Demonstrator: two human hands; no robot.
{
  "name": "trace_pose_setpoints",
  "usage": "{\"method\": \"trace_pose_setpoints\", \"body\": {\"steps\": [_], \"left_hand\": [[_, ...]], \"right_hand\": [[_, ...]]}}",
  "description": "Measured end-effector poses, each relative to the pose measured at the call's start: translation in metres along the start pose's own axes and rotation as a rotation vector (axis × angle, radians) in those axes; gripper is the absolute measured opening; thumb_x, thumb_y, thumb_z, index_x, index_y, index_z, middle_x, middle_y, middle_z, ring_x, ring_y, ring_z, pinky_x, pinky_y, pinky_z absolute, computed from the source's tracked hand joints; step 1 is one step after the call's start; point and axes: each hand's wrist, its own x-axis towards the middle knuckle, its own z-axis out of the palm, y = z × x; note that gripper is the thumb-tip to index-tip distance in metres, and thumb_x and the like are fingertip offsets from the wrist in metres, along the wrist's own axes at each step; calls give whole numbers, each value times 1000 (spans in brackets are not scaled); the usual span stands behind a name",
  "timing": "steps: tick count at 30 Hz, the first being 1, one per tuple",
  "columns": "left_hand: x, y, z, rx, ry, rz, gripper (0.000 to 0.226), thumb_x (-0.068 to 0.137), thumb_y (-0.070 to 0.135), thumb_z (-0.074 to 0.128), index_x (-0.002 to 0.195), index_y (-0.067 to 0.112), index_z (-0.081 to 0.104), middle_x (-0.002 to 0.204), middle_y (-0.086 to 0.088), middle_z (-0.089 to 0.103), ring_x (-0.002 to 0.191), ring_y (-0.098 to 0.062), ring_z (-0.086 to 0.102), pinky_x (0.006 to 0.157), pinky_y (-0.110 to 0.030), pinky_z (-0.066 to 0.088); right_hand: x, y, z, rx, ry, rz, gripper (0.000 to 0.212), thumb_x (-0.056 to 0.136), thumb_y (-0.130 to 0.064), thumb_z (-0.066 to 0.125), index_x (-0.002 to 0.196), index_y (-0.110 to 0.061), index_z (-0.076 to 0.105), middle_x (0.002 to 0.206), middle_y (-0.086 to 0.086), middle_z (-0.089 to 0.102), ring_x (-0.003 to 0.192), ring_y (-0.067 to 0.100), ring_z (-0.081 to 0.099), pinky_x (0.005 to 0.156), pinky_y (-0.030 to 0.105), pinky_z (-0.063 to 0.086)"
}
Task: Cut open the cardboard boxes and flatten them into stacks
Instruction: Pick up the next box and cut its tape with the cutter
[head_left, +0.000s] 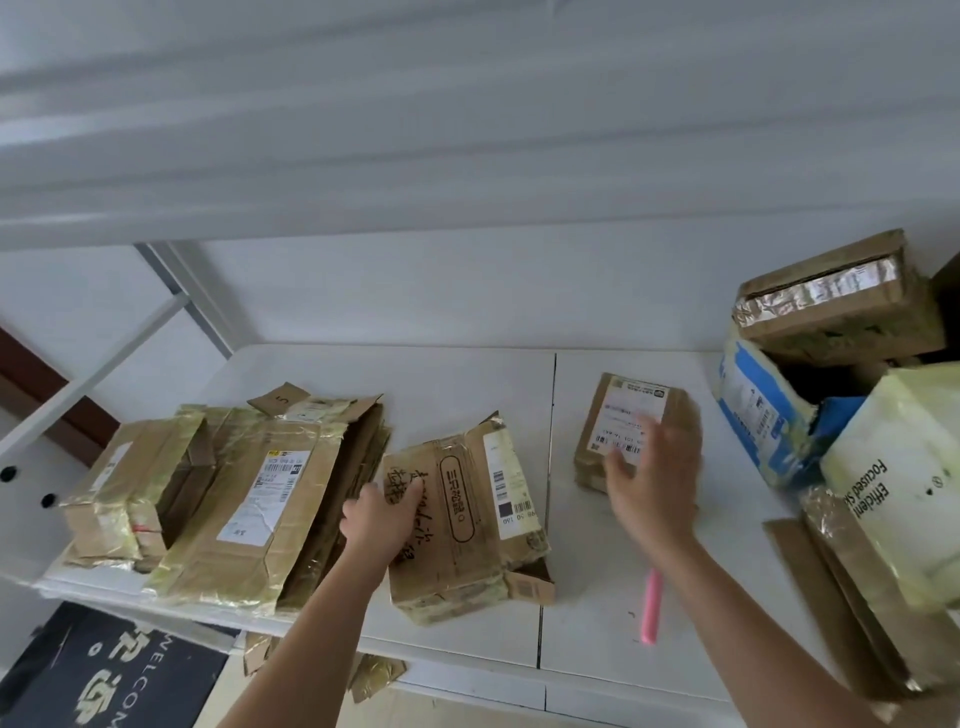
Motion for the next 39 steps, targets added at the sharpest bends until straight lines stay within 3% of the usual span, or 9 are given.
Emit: {"method": "trace_pose_setpoints", "body": {"steps": [4, 11, 14, 19, 24, 28, 31, 35, 39], "left_hand": [[-5, -3, 4, -325, -144, 41, 44, 95, 56, 46, 126, 26, 54, 111, -1, 68, 97, -19, 65, 82, -39, 55], [-16, 40, -42, -402, -29, 308, 39, 93, 60, 51, 120, 37, 68, 118, -2, 62, 109, -27, 59, 95, -42, 45], [-27, 56, -48, -32, -75, 449, 30, 91, 50, 60, 120, 44, 66, 151, 6, 30, 139, -33, 27, 115, -55, 27], [-42, 41, 1, 359, -98, 550, 71, 87, 51, 64, 150, 41, 32, 160, 8, 8, 144, -30, -2, 119, -51, 15], [-41, 36, 18, 187, 60, 523, 61, 92, 35, 62, 148, 26, 39, 162, 0, 11, 146, -29, 2, 117, -46, 20], [-40, 36, 13, -182, 4, 256, 56, 99, 31, 50, 149, 39, 27, 158, -7, 16, 124, -32, 41, 104, -45, 41], [-40, 36, 11, -330, -73, 244, 54, 100, 34, 51, 147, 47, 27, 140, -2, 43, 107, -23, 57, 89, -48, 55], [-42, 36, 8, -606, -169, 218, 43, 103, 27, 48, 140, 47, 39, 119, 5, 54, 100, -19, 62, 85, -48, 57], [-45, 33, 9, -680, -153, 254, 36, 104, 26, 46, 132, 48, 44, 112, 15, 52, 98, -8, 58, 89, -42, 56]], "right_hand": [[-46, -44, 14, 423, -760, 56, 64, 99, -38, 52, 152, -28, 18, 142, -4, 47, 119, 15, 55, 80, 15, 46], [-40, -43, 34, 1327, -717, 638, 55, 92, 12, 51, 125, -32, 49, 116, 17, 66, 82, 26, 72, 54, 32, 59], [-46, -37, 44, 1044, -814, 564, 48, 93, 5, 57, 124, -30, 48, 113, 11, 68, 93, 28, 70, 68, 42, 62], [-45, -1, 45, -242, -477, -69, 32, 98, -13, 47, 125, -25, 60, 120, 3, 57, 114, 20, 56, 87, 30, 50], [-45, 42, -2, -773, -469, -91, 46, 87, -25, 66, 128, -25, 47, 133, 5, 39, 118, 19, 47, 84, 27, 51], [-49, 59, -8, -807, -502, -181, 68, 62, -31, 84, 119, -24, 48, 117, 3, 49, 104, 19, 56, 72, 30, 56], [-44, 67, -5, -721, -436, -387, 54, 22, -11, 95, 65, -17, 63, 64, 1, 54, 48, 20, 58, 33, 28, 46], [-33, 44, -4, -650, -333, -412, 12, 85, -32, 68, 91, -23, 61, 80, -9, 61, 65, 11, 60, 54, 25, 50], [-23, 10, -1, -42, 20, -430, 20, 86, -16, 65, 76, -18, 48, 58, -6, 52, 49, 11, 53, 40, 30, 48]]}}
